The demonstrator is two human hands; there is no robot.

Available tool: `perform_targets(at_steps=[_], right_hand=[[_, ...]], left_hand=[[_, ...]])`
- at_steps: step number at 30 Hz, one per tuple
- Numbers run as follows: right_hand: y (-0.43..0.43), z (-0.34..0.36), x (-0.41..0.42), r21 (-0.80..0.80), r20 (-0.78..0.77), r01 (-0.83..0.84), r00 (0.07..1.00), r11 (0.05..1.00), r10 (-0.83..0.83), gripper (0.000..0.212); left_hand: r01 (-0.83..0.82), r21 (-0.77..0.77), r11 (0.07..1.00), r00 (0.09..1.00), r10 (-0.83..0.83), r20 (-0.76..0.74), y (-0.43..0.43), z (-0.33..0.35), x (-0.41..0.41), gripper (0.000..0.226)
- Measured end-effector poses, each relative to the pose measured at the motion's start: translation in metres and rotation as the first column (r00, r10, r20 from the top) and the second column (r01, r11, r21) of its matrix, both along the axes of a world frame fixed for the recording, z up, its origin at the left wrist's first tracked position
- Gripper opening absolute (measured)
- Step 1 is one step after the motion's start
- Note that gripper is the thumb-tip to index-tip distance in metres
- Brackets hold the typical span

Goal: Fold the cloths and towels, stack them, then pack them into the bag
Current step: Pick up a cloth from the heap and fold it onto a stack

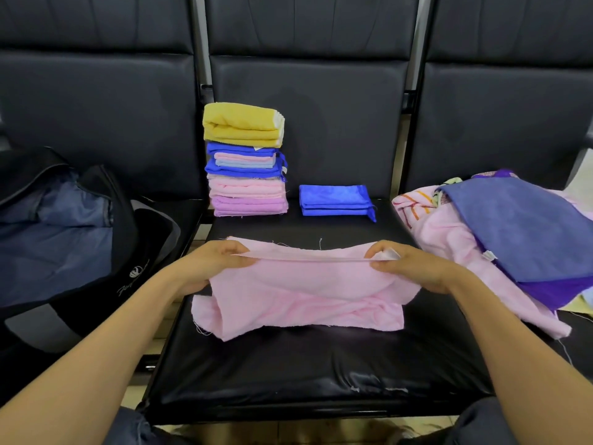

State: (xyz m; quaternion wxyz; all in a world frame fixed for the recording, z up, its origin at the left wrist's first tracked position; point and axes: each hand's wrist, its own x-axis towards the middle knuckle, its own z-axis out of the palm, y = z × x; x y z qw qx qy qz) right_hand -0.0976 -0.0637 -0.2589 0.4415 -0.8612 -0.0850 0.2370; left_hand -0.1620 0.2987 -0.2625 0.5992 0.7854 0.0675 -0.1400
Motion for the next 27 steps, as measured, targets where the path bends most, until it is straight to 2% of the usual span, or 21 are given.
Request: perform_targets(at_steps=[3,5,7,8,10,12,14,17,19,21,24,27], right_hand=[[-0.006,-0.004,0.004,0.093,-0.058,0.159,0.986,0.983,-0.154,0.015],[-0.010,-0.005,0.004,0.090,-0.096,0.218,0.973,0.972,-0.210,0.008],[-0.013,-0.010,0.007,0.108,-0.150,0.277,0.954,0.955,-0.260,0.014],[-0.012,-0.014,0.009,0.094,-0.147,0.291,0.950,0.952,-0.276,0.019],[-0.008,-0.023,0.014,-0.031,-0.056,0.243,0.968,0.969,-0.245,0.024],[0.000,-0.026,0.019,-0.155,0.004,0.209,0.977,0.965,-0.211,0.012],[0.006,-0.025,0.028,-0.205,-0.063,0.193,0.976,0.960,-0.209,0.015],[0.011,-0.024,0.046,-0.222,-0.138,0.203,0.962,0.954,-0.236,0.038],[0.014,-0.025,0.060,-0.220,-0.060,0.243,0.963,0.945,-0.262,0.042],[0.019,-0.029,0.074,-0.294,0.048,0.242,0.970,0.925,-0.238,0.038],[0.027,-0.040,0.086,-0.456,0.189,0.235,0.968,0.858,-0.165,0.041],[0.031,-0.052,0.089,-0.483,0.312,0.284,0.940,0.829,-0.140,0.042]], left_hand=[[-0.023,-0.071,0.997,0.998,0.018,-0.066,0.002,-0.004,0.000,0.019],[-0.047,-0.040,0.998,0.994,0.043,-0.101,0.006,-0.009,0.001,0.019],[-0.113,0.038,0.993,0.990,0.116,-0.085,0.010,-0.016,0.003,0.019],[-0.165,0.074,0.983,0.984,0.170,-0.059,0.011,-0.020,0.006,0.020],[-0.260,0.080,0.962,0.965,0.262,-0.021,0.009,-0.026,0.012,0.020],[-0.293,0.097,0.951,0.955,0.296,-0.014,0.008,-0.030,0.020,0.019],[-0.280,0.169,0.945,0.957,0.289,-0.029,0.009,-0.032,0.031,0.020],[-0.320,0.265,0.909,0.944,0.329,0.013,0.014,-0.033,0.051,0.023],[-0.354,0.305,0.884,0.934,0.351,0.067,0.014,-0.036,0.065,0.022],[-0.361,0.382,0.850,0.932,0.343,0.117,0.012,-0.041,0.077,0.017],[-0.308,0.609,0.731,0.951,0.252,0.179,0.009,-0.050,0.088,0.019],[-0.284,0.701,0.654,0.959,0.203,0.199,0.011,-0.058,0.094,0.038]])
